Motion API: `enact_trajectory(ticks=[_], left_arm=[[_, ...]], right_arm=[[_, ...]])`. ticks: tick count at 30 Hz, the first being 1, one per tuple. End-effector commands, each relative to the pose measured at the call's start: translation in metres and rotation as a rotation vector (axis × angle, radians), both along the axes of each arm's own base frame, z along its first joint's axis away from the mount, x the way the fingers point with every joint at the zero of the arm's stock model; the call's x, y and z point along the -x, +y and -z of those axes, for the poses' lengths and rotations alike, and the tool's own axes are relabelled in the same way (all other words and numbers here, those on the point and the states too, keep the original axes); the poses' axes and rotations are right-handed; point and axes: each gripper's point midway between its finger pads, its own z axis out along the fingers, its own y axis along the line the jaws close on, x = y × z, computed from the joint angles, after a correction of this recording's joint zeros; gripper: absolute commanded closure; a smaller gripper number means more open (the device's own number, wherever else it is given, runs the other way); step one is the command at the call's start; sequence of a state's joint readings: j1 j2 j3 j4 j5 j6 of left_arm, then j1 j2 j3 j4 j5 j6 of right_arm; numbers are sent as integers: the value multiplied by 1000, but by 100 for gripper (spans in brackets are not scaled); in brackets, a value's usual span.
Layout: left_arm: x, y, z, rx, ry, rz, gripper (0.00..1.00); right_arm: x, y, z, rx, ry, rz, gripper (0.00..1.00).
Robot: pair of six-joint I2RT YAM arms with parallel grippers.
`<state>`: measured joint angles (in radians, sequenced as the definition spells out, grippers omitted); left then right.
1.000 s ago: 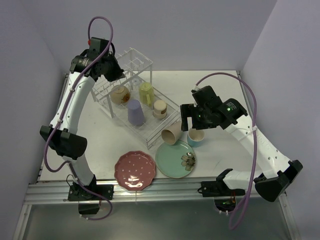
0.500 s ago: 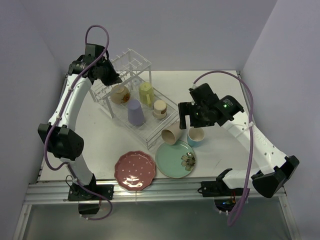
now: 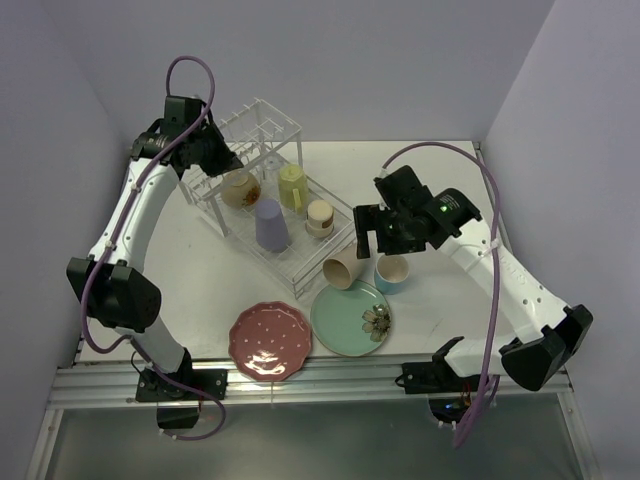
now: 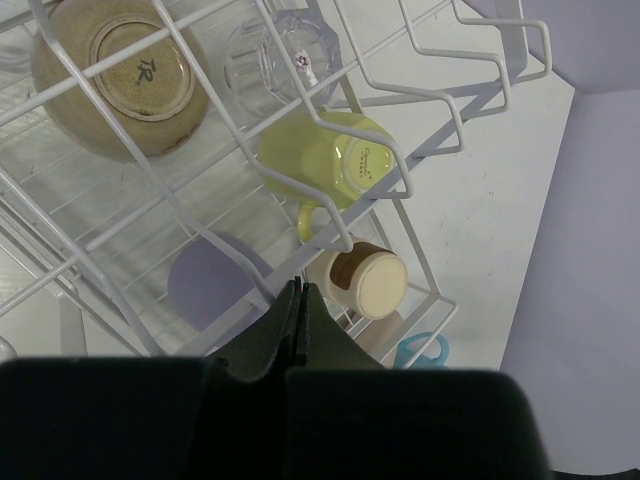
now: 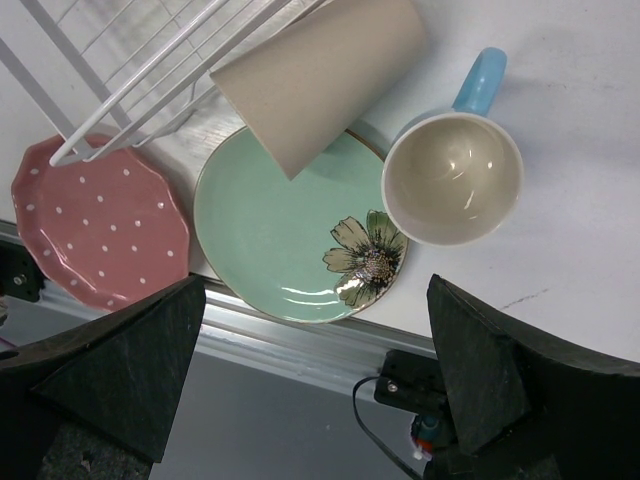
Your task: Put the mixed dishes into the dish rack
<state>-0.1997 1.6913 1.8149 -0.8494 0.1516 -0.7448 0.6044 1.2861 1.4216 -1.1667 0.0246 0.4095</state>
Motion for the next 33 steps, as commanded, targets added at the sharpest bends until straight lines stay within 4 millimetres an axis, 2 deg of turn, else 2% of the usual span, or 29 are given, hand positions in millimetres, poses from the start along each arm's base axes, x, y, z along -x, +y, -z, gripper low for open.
enact_trajectory(ticks=[1,2,3,5,6,8,9,12,16,23,30,33], left_arm=[[6,26,1,-72,22,-43,100],[6,26,-1,-68,16,-40,99],[5,25,-4,-63,11,-42,90],[4,23,-16,-48,-21,-43,77],[3,23,-22,-41,-39,-46,60],[3,23,-36,-31,-71,-48,42],[2,21,-44,-24,-92,-41,28],[2,17,-60,-3,-129,-27,15],[2,10,-76,34,-165,0,9],[11,-7,-94,105,-204,68,7],[30,-18,-127,186,-270,111,9],[40,-23,-134,230,-269,125,10]], right_arm=[[-10,8,-12,-24,-52,-25,1],[-9,9,-10,-19,-46,-30,0],[-9,9,-7,-16,-40,-32,0],[-8,9,0,-8,-27,-45,0],[-9,10,3,-7,-27,-48,0],[-7,8,15,11,-4,-61,0],[-8,9,20,16,2,-66,0],[-8,11,31,25,9,-80,0],[-6,16,44,50,30,-103,0],[-8,25,54,100,6,-117,0],[-11,35,72,181,-11,-141,1],[-15,43,76,194,-57,-139,2]])
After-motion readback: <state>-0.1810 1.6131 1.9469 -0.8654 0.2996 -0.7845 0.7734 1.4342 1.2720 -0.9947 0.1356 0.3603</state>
